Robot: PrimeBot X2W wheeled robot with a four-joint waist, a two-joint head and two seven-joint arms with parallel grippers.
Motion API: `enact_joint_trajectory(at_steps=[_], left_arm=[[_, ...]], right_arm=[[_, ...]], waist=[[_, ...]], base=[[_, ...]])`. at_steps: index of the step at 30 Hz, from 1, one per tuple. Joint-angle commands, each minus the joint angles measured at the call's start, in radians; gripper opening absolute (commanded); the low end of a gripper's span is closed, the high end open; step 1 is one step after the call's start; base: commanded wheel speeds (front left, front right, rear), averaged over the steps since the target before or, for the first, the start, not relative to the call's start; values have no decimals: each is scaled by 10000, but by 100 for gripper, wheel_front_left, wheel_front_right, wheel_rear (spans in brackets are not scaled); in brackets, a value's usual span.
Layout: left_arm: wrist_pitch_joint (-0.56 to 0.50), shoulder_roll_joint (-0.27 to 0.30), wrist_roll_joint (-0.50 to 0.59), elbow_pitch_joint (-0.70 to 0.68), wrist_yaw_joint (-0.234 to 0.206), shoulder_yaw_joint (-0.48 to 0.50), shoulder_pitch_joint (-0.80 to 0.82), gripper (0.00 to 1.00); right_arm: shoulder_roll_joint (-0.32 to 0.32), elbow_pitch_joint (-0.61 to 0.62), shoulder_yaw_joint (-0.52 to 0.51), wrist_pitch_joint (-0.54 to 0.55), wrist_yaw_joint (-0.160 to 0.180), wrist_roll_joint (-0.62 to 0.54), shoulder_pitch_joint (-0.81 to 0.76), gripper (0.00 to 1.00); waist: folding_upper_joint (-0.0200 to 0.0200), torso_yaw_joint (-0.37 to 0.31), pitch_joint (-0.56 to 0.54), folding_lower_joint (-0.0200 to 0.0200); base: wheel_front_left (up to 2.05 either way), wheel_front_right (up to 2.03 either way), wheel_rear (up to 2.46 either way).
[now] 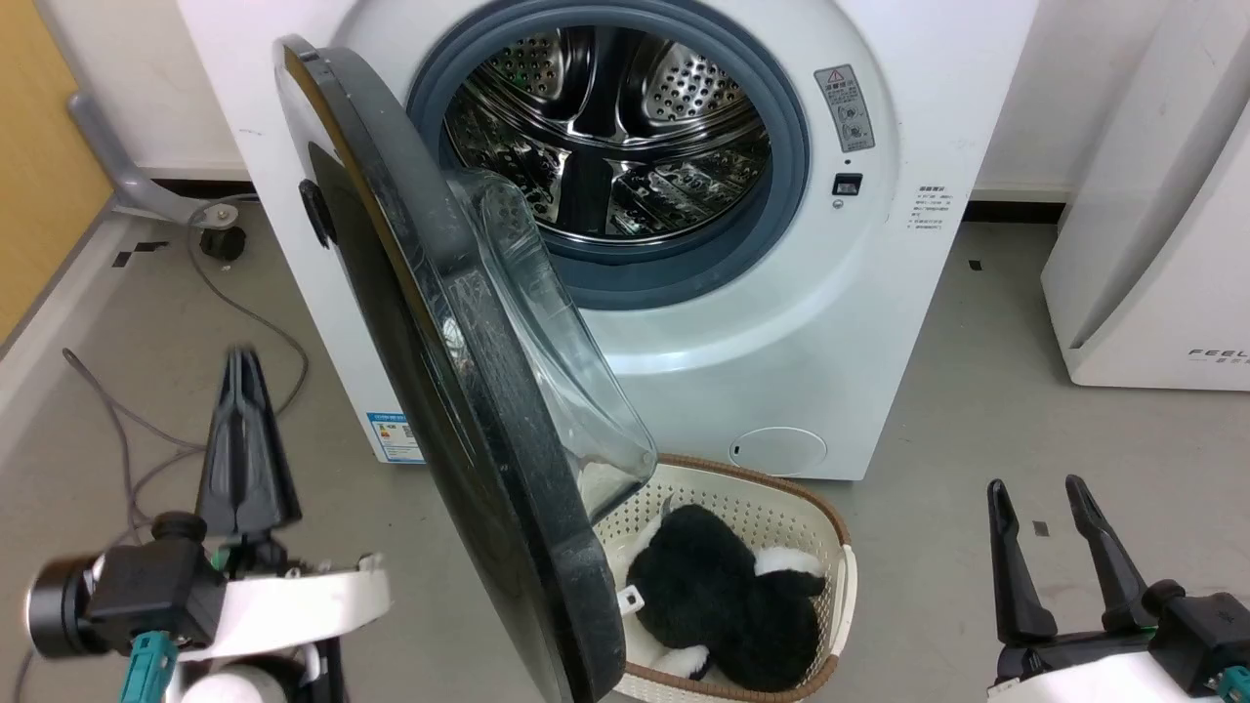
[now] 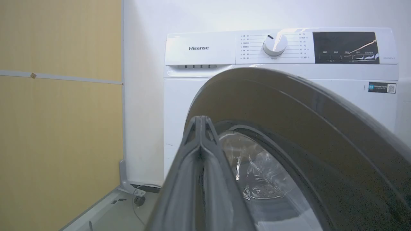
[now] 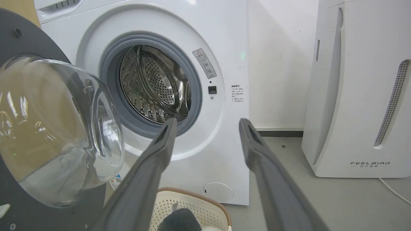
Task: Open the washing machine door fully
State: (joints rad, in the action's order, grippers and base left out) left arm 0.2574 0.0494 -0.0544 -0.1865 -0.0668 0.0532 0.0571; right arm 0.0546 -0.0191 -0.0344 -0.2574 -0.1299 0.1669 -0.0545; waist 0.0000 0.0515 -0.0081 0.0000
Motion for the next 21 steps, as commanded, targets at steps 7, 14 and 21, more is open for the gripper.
enact_joint_trajectory(at_steps=[7,14,21], left_arm=[[44,9,196,-1661,288,-1122,416,0],[44,9,500,-2285,592,-2297,580,0],[44,9,660,-2599,748,-3504,274,0]], right_arm=[[-43,78,-42,-43,-8,58,-219,100],[-43,83,-27,-43,-8,45,-181,100],[-43,42,-20,-43,-8,93,-214,100]], waist=[[0,39,12,0],[0,94,52,0],[0,177,31,0]], base=[[0,0,0],[0,0,0],[0,0,0]])
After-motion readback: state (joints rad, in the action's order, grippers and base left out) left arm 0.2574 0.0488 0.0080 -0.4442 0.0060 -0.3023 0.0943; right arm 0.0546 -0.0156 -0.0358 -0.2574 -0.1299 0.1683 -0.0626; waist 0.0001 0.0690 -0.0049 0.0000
